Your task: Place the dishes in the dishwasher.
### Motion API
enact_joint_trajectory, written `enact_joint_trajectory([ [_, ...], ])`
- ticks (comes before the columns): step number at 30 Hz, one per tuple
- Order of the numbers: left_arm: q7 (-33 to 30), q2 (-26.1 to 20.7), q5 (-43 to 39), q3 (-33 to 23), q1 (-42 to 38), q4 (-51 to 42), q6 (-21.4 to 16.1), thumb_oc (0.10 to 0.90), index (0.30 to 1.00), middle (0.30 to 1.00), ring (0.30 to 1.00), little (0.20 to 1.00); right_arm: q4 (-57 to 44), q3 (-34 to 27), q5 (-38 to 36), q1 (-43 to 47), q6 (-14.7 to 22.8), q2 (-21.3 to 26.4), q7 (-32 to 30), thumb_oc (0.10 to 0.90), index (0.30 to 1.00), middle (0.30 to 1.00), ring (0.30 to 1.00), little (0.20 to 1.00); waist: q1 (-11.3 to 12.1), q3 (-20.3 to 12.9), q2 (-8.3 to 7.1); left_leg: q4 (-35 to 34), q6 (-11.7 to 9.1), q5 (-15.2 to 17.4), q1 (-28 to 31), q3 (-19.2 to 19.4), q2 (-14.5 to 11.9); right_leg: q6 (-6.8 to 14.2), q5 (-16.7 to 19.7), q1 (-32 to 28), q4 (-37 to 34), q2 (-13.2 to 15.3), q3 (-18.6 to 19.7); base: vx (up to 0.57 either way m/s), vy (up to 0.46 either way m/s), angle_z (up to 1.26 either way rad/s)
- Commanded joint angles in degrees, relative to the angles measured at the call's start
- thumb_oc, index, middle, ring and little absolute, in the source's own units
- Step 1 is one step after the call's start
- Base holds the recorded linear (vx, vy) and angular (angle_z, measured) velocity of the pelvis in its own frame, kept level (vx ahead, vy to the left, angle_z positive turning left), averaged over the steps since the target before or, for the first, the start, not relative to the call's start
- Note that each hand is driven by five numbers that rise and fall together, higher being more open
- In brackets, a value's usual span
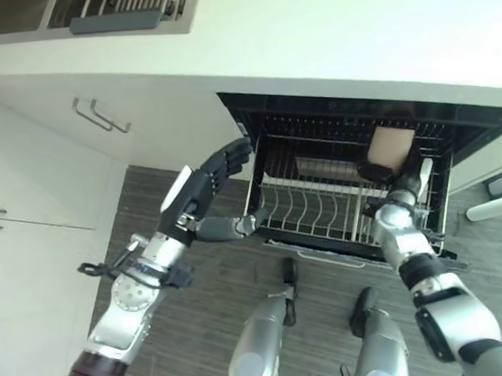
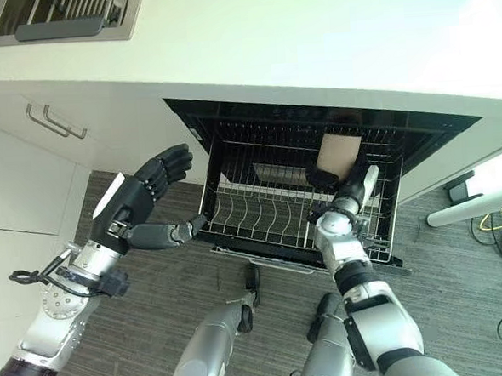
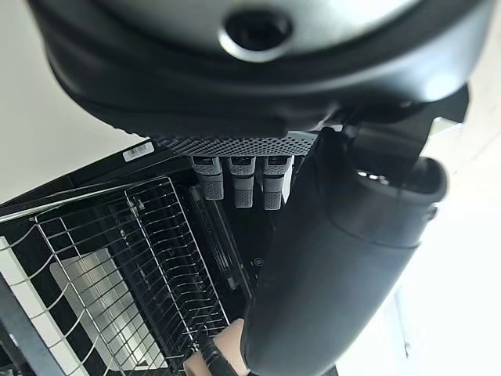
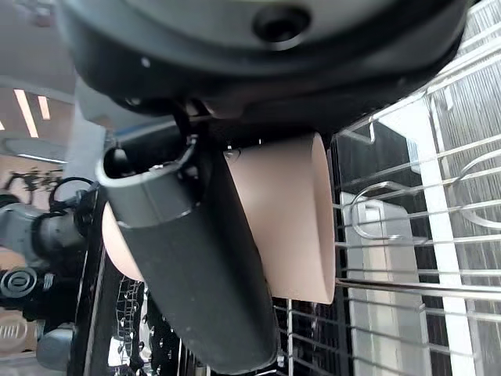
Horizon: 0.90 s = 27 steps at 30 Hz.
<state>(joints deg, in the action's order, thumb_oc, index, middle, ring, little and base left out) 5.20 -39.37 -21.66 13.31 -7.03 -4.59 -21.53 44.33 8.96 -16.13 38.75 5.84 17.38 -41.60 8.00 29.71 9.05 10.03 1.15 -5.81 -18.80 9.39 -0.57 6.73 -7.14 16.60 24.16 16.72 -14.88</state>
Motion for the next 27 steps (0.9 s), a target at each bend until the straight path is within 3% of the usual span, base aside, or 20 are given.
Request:
enact_joint_trajectory([
  [1,-2.3,3.1,0.3,-3.1,-1.7,-5.9,-6.5,0.800,0.900,0.900,0.900,0.900,1.6,-3.9,7.7,-2.7,-2.1,6.8,-12.2,0.800,0.900,0.900,0.900,0.900,-1.9,-1.1,2.30,7.2,-1.3,12.3,0.9,-1.2,-2.0,0.7,4.0,-0.5,-7.0,-1.4,2.0,-0.01,0.027,-0.05],
  [5,-3.0,3.0,0.1,-3.0,-1.5,-6.1,-6.5,0.800,0.900,0.900,0.900,0.900,-0.5,-2.5,16.2,-4.5,-4.9,7.4,-17.6,0.800,0.900,0.900,0.900,0.900,-2.2,-1.5,2.28,7.2,-1.3,12.4,1.3,-0.8,-2.2,0.9,4.1,-0.8,-7.0,-1.2,1.8,0.00,0.000,0.00],
  [10,-3.1,2.8,-0.1,-2.8,-0.6,-6.4,-6.9,0.800,0.900,0.900,0.900,0.900,-1.9,-2.7,18.5,-5.7,-7.1,8.1,-21.9,0.800,0.900,0.900,0.900,0.900,-2.5,-1.8,2.28,7.2,-1.3,12.6,1.6,-0.7,-2.3,1.0,4.0,-1.0,-7.0,-1.3,1.8,0.00,0.000,0.00],
  [19,-3.7,3.0,0.1,-1.4,-0.6,-6.6,-6.8,0.800,0.900,0.900,0.900,0.900,-1.5,-3.5,17.7,-6.9,-6.2,8.1,-24.4,0.800,0.900,0.900,0.900,0.900,-2.9,-2.3,2.06,7.2,-1.0,13.2,2.3,-0.4,-2.4,1.0,4.0,-1.3,-7.0,-1.4,1.9,0.00,0.000,0.00],
  [27,-4.2,2.9,-0.1,-0.2,-1.4,-6.3,-6.3,0.800,0.900,0.900,0.900,0.900,-2.4,-3.0,21.6,-5.9,-4.5,8.7,-23.0,0.800,0.900,0.900,0.900,0.900,-3.1,-2.6,1.90,7.2,-1.0,13.3,2.7,0.0,-2.5,0.9,4.0,-1.6,-7.0,-1.5,1.8,0.00,0.002,-0.02],
])
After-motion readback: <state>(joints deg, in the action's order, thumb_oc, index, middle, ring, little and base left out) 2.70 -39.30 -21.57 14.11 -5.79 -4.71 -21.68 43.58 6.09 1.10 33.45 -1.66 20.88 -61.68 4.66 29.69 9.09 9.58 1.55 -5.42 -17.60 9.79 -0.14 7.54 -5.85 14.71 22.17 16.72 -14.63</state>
